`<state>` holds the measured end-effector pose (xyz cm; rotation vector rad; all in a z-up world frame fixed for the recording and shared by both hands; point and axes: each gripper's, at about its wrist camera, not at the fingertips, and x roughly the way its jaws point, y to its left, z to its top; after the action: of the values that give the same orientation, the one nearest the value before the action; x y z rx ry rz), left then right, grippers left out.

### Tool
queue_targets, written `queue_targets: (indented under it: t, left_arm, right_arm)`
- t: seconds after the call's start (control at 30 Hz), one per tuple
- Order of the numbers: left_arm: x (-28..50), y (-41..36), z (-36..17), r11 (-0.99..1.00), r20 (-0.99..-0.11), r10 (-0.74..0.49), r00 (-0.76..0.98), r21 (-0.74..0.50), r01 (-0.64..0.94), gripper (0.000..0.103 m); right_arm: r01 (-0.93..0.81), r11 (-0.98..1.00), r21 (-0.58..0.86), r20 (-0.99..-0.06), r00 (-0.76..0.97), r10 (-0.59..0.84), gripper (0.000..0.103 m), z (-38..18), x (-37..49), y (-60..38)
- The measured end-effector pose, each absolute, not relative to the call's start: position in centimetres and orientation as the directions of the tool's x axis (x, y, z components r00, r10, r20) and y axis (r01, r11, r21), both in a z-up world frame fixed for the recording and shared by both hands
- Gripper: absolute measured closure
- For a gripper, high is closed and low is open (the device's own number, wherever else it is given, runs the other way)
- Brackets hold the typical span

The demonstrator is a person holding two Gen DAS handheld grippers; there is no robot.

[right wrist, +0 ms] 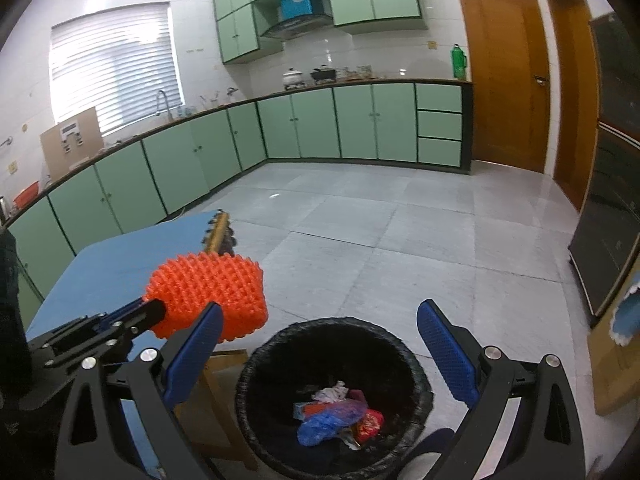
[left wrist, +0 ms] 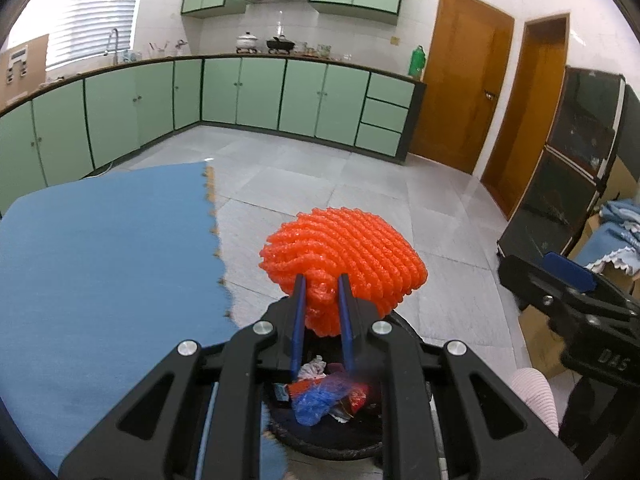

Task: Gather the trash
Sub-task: 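Carry the orange net with the left tool over the bin, then open the left tool to drop the orange net into the bin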

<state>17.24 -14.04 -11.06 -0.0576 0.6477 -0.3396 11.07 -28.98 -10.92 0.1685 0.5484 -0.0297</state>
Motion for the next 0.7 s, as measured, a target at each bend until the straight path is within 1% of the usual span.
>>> queue_targets:
  t: [0.2, 0.33, 0.37, 0.4, 0.43, 0.5, 0.57, 0.63, 0.7]
  left_arm:
    - [17.8, -16.2, -13.1, 0.94, -0.609, -0.329, 0.721, -0.143, 0.308, 0.088]
    - [18.6, -17.0, -13.5, 0.938, -0.622, -0.33, 0.71, -0.134, 0.318, 0.087]
    - [18.8, -17.3, -13.7, 0.936, -0.627, -0.335, 0.703, -0.137, 0.324, 0.085]
    - [19.0, -17.4, -13.7, 0.934, -0.633, -0.339, 0.696, -0.141, 0.327, 0.079]
    - [19.2, -17.5, -13.8, 0.933, -0.637, -0.344, 0.69, -0.15, 0.327, 0.076]
    - [19.4, -17.1, -13.6, 0.93, -0.632, -0.356, 0.688, -0.165, 0.329, 0.064]
    - [19.4, -16.9, -13.5, 0.932, -0.627, -0.35, 0.696, -0.157, 0.327, 0.058]
    - [19.4, -16.8, -13.2, 0.933, -0.625, -0.349, 0.699, -0.156, 0.326, 0.055]
    - [19.2, -16.5, -13.0, 0.936, -0.618, -0.342, 0.708, -0.157, 0.315, 0.044]
  right_arm:
    - [0.108, 0.981, 0.16, -0.53, 0.848, -0.007, 0.008, -11.7, 10.8, -31.1]
    - [0.126, 0.978, 0.169, -0.534, 0.845, -0.017, 0.008, -12.0, 11.1, -32.1]
    - [0.13, 0.977, 0.171, -0.535, 0.845, -0.019, 0.008, -12.1, 11.1, -32.3]
    - [0.133, 0.976, 0.171, -0.537, 0.844, -0.021, 0.008, -12.2, 11.2, -32.5]
    - [0.135, 0.976, 0.171, -0.538, 0.843, -0.022, 0.008, -12.2, 11.2, -32.5]
    - [0.138, 0.975, 0.175, -0.543, 0.839, -0.022, 0.008, -12.5, 11.4, -32.7]
    - [0.14, 0.974, 0.178, -0.546, 0.838, -0.021, 0.008, -12.6, 11.6, -32.8]
    - [0.138, 0.975, 0.177, -0.546, 0.837, -0.019, 0.008, -12.5, 11.8, -32.7]
    - [0.134, 0.975, 0.178, -0.546, 0.838, -0.016, 0.008, -12.4, 11.9, -32.6]
